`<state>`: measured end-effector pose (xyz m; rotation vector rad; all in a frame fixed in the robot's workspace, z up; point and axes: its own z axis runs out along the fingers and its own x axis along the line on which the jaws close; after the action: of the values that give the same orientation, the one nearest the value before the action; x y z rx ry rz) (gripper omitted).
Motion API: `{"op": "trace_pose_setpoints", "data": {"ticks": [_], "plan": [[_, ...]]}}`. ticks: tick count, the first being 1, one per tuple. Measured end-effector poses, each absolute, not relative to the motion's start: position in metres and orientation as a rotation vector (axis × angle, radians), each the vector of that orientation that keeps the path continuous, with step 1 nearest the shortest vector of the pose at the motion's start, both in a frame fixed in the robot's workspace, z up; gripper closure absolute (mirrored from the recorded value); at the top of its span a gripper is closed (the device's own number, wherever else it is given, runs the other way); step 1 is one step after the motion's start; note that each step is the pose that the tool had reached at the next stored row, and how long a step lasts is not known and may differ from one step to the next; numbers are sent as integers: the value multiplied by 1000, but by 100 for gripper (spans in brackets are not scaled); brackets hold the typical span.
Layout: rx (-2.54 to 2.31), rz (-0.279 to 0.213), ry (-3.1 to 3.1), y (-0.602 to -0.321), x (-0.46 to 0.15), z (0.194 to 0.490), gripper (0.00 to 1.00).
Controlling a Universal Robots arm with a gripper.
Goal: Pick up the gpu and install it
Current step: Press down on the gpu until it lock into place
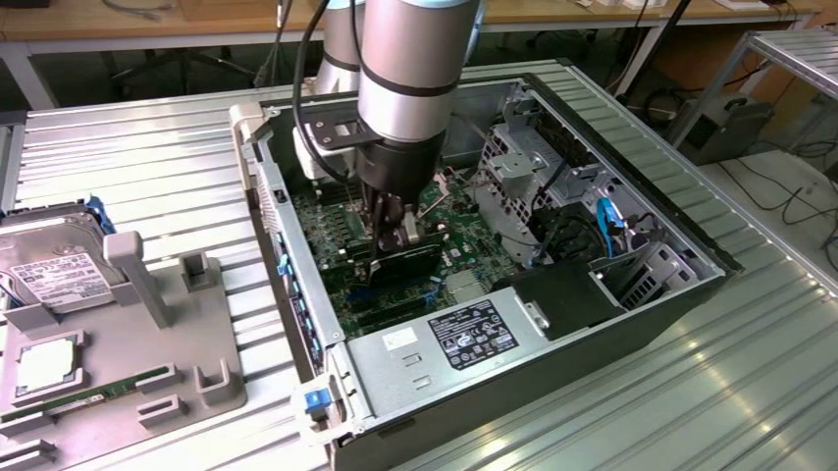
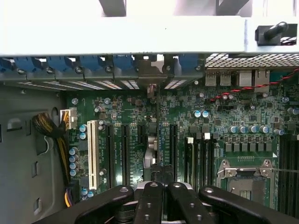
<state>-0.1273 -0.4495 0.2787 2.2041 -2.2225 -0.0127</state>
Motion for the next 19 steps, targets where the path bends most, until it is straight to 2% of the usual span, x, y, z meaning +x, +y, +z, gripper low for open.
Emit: {"op": "trace_pose_setpoints", "data": {"ticks": [19], "plan": [[2204, -13, -2222, -450, -129, 271, 89]]}}
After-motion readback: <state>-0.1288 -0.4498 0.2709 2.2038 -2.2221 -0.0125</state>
